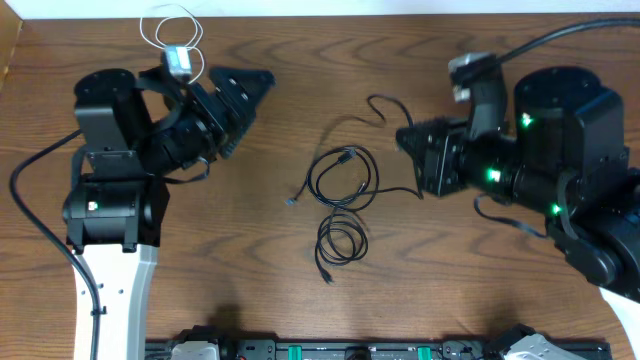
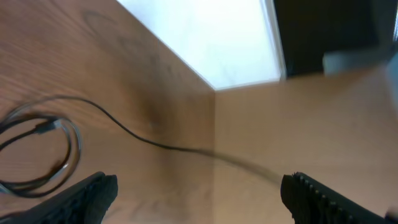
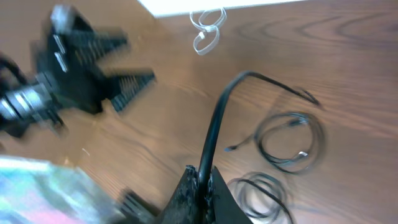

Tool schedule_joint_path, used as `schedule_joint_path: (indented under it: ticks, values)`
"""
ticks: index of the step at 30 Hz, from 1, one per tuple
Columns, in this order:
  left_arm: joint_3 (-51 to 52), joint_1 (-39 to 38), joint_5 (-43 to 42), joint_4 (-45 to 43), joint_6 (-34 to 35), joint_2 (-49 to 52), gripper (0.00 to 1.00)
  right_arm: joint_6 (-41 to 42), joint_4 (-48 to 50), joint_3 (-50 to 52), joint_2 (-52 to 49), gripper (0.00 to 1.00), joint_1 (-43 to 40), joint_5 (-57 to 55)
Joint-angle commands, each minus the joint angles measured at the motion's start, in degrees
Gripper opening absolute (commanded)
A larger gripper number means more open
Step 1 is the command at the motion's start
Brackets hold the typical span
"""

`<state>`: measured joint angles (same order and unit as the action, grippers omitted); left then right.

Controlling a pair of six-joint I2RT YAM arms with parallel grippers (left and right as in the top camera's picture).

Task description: Untangle cables

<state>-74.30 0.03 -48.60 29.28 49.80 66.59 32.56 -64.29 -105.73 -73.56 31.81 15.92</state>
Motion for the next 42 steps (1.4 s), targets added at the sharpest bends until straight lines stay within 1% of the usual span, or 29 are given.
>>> schedule_joint_path:
  ticks: [1,3,6,9,15,23,25,30,31,32,36,40,42]
  values:
    - [-0.6,-2.2,-5.8,0.5,-12.2,-0.5,0.89,12.2,2.0,-0.3,-0.3,0.01,-0.8,2.6]
    - [-0.6,-3.9,-8.7,0.4,-15.0,-0.7,0.89,15.8,3.6,-0.3,-0.9,0.01,-0.7,2.6]
    - [-0.6,-6.4,-10.6,0.0,-18.7,-1.1,0.89,21.0,4.6,-0.3,-1.9,0.02,-0.7,2.6]
    - [-0.6,-9.1,-13.1,-2.1,-22.6,-1.8,0.89,25.1,4.5,-0.3,-3.1,0.02,-0.7,2.1]
    - [-0.6,-13.0,-13.8,-7.6,-23.7,-3.6,0.89,33.4,4.5,-0.3,-5.5,0.01,-0.8,-2.9]
    - [-0.6,-16.2,-13.7,-8.9,-27.1,-3.7,0.87,43.9,4.6,-0.3,-7.1,0.02,-0.8,-3.8]
    - [-0.6,-16.4,-13.3,-8.8,-27.1,-3.5,0.82,45.2,4.7,-0.3,-7.1,0.02,-0.7,-3.8]
    - [-0.6,-16.5,-13.3,-8.8,-27.7,-2.3,0.81,48.2,4.7,-0.3,-7.1,0.02,-0.7,-2.6]
    - [-0.6,-16.6,-13.3,-8.8,-27.7,-2.1,0.78,48.2,4.7,-0.3,-7.1,0.02,-0.7,-2.1]
    - [-0.6,-16.9,-13.3,-8.8,-27.7,-1.8,0.77,48.2,4.7,-0.3,-7.1,0.02,-0.7,-1.9]
    - [-0.6,-19.5,-13.0,-8.5,-29.5,-0.6,0.77,48.2,4.8,-0.3,-7.1,0.01,-0.6,-1.9]
    - [-0.6,-21.7,-8.9,-7.2,-29.5,0.1,0.77,48.2,4.9,-0.3,-7.1,0.01,-0.7,-1.9]
    - [-0.6,-22.6,-8.8,-7.1,-29.9,0.3,0.76,48.2,4.9,-0.3,-7.1,0.02,-0.7,-2.0]
